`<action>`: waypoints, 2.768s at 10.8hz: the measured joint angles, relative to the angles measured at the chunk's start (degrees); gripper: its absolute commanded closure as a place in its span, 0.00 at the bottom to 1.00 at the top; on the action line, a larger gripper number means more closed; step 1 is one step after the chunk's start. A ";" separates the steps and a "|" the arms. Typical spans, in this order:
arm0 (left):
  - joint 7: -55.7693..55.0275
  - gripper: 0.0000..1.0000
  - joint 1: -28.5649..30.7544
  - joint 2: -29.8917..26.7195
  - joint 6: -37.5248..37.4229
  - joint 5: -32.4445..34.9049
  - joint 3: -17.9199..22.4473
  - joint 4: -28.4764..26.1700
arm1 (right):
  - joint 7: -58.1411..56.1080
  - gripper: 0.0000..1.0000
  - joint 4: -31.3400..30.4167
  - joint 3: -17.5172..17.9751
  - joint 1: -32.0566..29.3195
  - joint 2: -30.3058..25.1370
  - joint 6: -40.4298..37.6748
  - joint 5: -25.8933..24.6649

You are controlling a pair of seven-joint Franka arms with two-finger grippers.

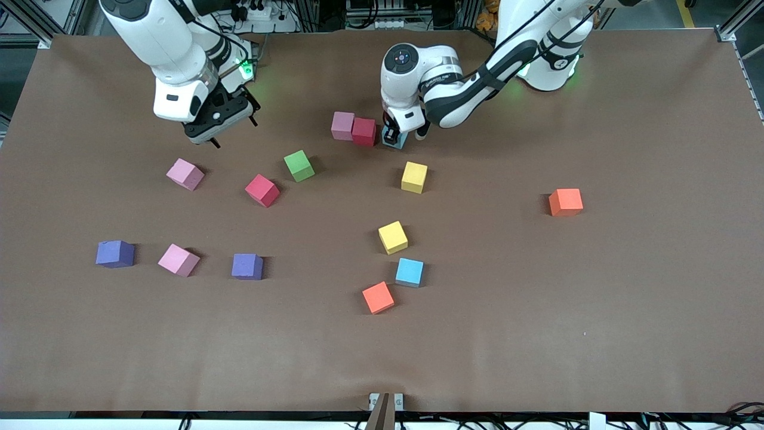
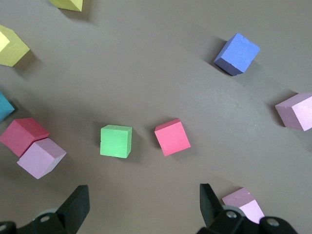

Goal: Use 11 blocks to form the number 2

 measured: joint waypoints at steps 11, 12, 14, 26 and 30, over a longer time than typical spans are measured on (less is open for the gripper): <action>-9.96 1.00 -1.70 6.26 -1.46 -0.54 1.51 5.56 | -1.54 0.00 -3.26 -0.72 -3.49 11.29 10.60 9.59; -10.18 1.00 -1.86 6.36 -1.50 -0.57 1.55 5.56 | -1.51 0.00 -4.61 -0.67 -3.41 11.74 12.03 10.25; -10.40 1.00 -2.45 6.61 -1.55 -0.70 1.64 5.55 | -1.30 0.00 -6.42 -0.51 -3.17 12.35 13.38 10.40; -10.71 1.00 -4.52 6.87 -1.55 -0.75 2.55 5.56 | 10.86 0.00 -6.81 3.72 0.48 20.19 23.05 5.72; -10.71 1.00 -4.59 6.88 -1.55 -0.75 2.56 5.59 | 10.18 0.00 -7.65 5.11 0.53 21.68 25.28 5.51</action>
